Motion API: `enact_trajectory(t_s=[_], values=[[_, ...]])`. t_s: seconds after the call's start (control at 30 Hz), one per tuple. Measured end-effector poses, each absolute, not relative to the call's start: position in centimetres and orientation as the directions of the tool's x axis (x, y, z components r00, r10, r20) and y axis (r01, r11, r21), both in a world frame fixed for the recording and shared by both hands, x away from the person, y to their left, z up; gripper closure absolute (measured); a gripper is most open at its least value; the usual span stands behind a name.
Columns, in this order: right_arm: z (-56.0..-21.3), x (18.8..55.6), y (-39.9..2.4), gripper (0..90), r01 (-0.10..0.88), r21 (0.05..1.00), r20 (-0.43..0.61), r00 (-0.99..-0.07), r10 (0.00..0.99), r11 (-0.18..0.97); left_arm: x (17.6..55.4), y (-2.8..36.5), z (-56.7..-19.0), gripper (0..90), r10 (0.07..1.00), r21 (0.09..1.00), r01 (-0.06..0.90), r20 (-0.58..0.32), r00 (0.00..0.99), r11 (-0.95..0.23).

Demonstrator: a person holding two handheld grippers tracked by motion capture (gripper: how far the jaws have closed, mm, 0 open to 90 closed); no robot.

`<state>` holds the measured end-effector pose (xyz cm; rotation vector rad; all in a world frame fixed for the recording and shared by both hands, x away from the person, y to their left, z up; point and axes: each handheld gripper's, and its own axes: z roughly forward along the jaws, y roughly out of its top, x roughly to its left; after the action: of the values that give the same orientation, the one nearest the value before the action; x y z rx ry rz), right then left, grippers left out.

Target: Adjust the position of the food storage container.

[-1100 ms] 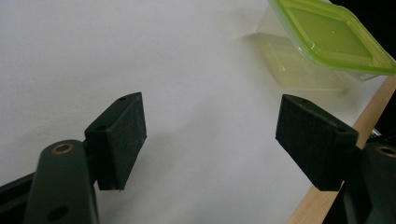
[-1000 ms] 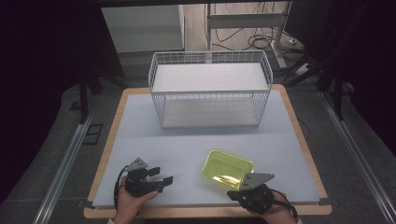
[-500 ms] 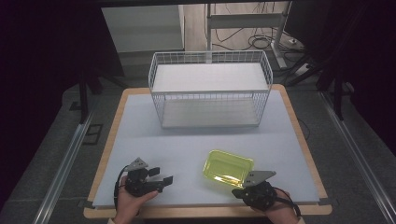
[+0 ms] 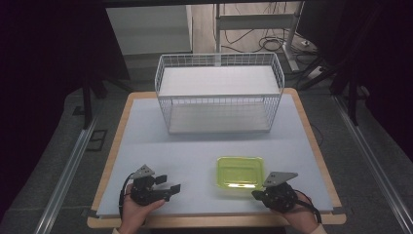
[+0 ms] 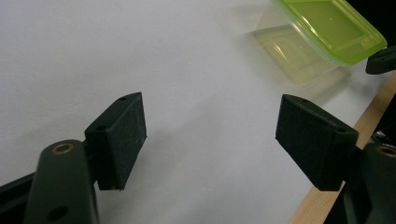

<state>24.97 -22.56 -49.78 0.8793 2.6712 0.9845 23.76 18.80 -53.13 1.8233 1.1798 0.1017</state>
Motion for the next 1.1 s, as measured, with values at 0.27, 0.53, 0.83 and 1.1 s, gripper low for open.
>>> enact_trajectory(t_s=[0.27, 0.53, 0.83, 1.1], values=[[-50.0, 25.3, -23.0, 90.0, 0.486, 0.629, 0.043, -0.801, 0.597, 0.606, 23.8, 18.8, -53.1, 24.5, 0.751, 0.729, 0.676, -0.386, 0.535, -0.107], [-49.9, 24.8, -23.7, 90.0, 0.492, 0.639, 0.061, -0.798, 0.599, 0.591, 23.7, 18.8, -53.1, 24.5, 0.750, 0.731, 0.675, -0.389, 0.535, -0.102], [-48.7, 26.7, -27.0, 90.0, 0.554, 0.666, 0.038, -0.693, 0.720, 0.499, 23.8, 18.7, -53.0, 24.4, 0.752, 0.729, 0.677, -0.389, 0.532, -0.102], [-48.6, 29.8, -26.4, 90.0, 0.576, 0.652, 0.009, -0.656, 0.755, 0.493, 23.8, 18.7, -53.0, 24.4, 0.752, 0.729, 0.677, -0.389, 0.533, -0.103]])
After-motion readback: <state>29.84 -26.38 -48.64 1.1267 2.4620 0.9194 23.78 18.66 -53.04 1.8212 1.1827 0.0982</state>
